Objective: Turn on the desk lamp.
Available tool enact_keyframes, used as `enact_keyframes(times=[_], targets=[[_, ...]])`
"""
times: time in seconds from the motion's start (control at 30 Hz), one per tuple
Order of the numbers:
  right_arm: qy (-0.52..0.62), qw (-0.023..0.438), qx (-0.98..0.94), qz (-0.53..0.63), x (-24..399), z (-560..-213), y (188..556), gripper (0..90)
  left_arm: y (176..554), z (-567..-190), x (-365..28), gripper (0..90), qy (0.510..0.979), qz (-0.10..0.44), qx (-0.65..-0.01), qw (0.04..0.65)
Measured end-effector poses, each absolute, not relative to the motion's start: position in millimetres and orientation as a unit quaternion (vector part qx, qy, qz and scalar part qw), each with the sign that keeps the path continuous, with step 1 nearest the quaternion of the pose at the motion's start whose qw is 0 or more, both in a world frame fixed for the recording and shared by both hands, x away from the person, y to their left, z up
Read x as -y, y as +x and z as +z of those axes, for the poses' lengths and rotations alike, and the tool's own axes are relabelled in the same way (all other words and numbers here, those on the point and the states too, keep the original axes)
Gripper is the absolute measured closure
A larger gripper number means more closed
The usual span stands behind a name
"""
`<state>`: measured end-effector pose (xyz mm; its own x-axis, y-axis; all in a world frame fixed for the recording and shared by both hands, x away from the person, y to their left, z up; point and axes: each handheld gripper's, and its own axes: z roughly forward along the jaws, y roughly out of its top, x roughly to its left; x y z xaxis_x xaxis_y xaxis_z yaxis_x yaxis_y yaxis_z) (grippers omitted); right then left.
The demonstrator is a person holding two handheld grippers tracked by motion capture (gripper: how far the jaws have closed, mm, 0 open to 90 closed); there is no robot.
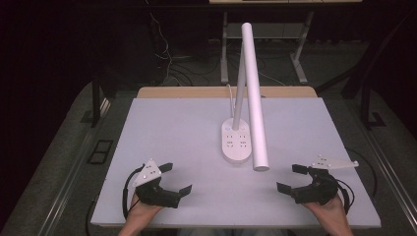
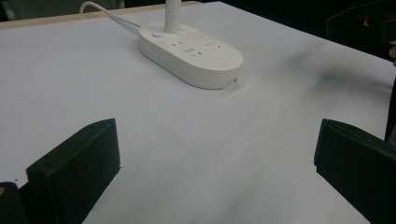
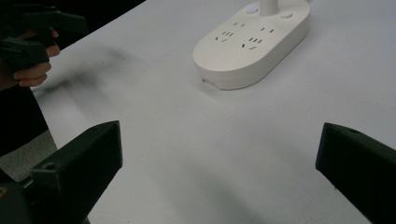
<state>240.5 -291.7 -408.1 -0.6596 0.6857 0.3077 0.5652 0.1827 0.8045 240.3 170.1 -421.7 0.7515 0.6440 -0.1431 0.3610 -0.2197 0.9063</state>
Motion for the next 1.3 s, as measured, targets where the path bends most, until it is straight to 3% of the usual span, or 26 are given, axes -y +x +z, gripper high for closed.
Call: enact_keyframes(times=[1.3], targets=[[0.41, 0.048, -0.773, 0.481, 292.9, -403.0, 244.7, 0.1, 238.2, -423.6, -169.1, 0.0, 0.773, 0.131, -0.327, 0.528]])
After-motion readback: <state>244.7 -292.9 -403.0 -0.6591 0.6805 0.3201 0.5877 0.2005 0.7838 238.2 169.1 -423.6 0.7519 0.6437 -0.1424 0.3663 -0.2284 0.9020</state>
